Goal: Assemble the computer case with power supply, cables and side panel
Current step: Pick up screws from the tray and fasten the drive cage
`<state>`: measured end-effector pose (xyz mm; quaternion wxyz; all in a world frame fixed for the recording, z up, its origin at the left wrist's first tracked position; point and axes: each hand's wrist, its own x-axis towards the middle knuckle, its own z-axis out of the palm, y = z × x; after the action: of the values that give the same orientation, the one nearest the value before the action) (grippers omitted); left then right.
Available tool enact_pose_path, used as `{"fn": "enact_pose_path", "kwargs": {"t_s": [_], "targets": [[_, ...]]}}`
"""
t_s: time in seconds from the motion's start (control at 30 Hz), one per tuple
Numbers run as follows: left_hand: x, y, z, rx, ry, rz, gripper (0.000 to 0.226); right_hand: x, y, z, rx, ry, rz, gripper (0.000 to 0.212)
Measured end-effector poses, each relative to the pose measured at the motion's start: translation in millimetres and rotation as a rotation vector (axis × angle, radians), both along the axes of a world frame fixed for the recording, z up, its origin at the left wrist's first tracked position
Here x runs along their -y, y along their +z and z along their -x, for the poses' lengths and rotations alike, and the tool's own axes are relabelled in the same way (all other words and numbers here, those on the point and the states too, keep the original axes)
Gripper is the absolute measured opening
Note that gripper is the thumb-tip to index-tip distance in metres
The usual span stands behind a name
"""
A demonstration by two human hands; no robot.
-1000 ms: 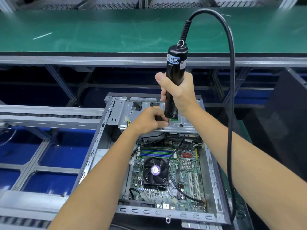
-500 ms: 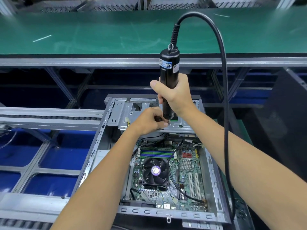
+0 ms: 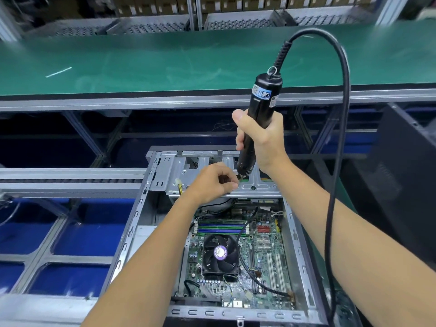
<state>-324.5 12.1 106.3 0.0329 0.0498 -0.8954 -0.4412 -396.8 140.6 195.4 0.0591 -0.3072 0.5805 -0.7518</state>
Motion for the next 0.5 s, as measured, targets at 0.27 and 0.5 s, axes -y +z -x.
{"fn": "enact_pose_path", "kwargs": {"t_s": [0.27, 0.5], "targets": [[-3.1, -5.0, -0.3, -0.048, -0.012, 0.100, 0.029, -0.3, -2.9, -1.8, 0.001, -0.011, -0.005, 0.039], [0.7, -2.9, 1.3, -0.014, -0.022, 0.002, 0.018, 0.8, -0.1, -0.8, 0.253, 0.079, 0.017, 0.061]]}}
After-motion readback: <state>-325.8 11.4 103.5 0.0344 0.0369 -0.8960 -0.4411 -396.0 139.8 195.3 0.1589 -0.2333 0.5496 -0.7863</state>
